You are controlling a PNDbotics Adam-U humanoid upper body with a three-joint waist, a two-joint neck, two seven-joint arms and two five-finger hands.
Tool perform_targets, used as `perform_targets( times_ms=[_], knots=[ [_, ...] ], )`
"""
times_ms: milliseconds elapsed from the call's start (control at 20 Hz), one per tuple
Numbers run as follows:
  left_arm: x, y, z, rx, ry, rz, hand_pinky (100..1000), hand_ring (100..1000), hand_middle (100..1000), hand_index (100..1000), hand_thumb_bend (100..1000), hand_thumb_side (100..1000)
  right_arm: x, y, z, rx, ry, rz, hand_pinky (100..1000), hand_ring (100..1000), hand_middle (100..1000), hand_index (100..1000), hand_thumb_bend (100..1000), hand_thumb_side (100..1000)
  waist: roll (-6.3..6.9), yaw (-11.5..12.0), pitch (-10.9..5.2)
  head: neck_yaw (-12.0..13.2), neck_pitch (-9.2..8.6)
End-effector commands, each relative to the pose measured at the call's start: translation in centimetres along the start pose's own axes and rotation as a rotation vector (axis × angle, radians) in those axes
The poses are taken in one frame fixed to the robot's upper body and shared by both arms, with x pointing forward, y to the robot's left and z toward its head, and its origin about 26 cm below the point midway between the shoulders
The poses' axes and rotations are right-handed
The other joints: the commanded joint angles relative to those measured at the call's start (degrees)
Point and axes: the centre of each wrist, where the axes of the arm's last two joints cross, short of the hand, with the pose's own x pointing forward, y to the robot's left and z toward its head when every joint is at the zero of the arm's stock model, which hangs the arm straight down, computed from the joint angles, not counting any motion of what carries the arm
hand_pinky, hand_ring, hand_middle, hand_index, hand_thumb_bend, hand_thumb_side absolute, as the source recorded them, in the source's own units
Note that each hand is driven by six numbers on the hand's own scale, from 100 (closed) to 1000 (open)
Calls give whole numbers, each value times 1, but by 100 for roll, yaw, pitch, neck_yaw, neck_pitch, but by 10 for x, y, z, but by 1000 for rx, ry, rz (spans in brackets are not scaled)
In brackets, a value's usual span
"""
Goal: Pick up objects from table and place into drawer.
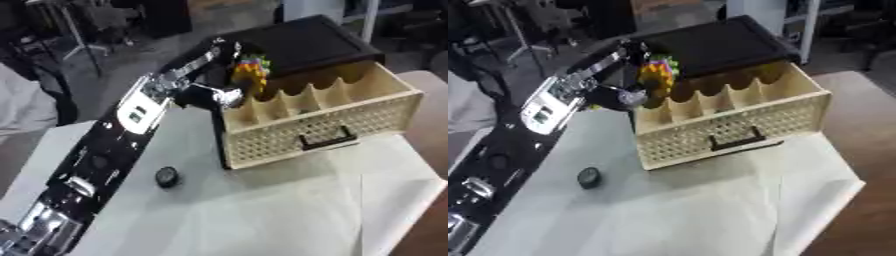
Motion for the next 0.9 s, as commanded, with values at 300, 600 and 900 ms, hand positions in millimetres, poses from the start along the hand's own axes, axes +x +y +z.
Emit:
perform_targets(
  times_ms=[300, 600, 900],
  knots=[
    [2, 12, 2, -153, -136, -113, 433, 699, 717, 922, 100, 442, 8, -1, -5, -16, -33, -17, 220, 304, 288, 566, 870, 980, -59, -6, -81, -20, -16],
    [2, 14, 4, -144, -144, -139, 541, 780, 804, 961, 100, 483, 8, 0, -5, -17, -32, -21, 223, 304, 288, 565, 869, 983, -50, -12, -84, -17, -22],
    [0, 15, 9, -121, -141, -165, 565, 787, 797, 970, 100, 548, 8, 0, -5, -19, -32, -21, 226, 303, 288, 565, 868, 987, -42, -7, -74, -24, -14]
  ],
)
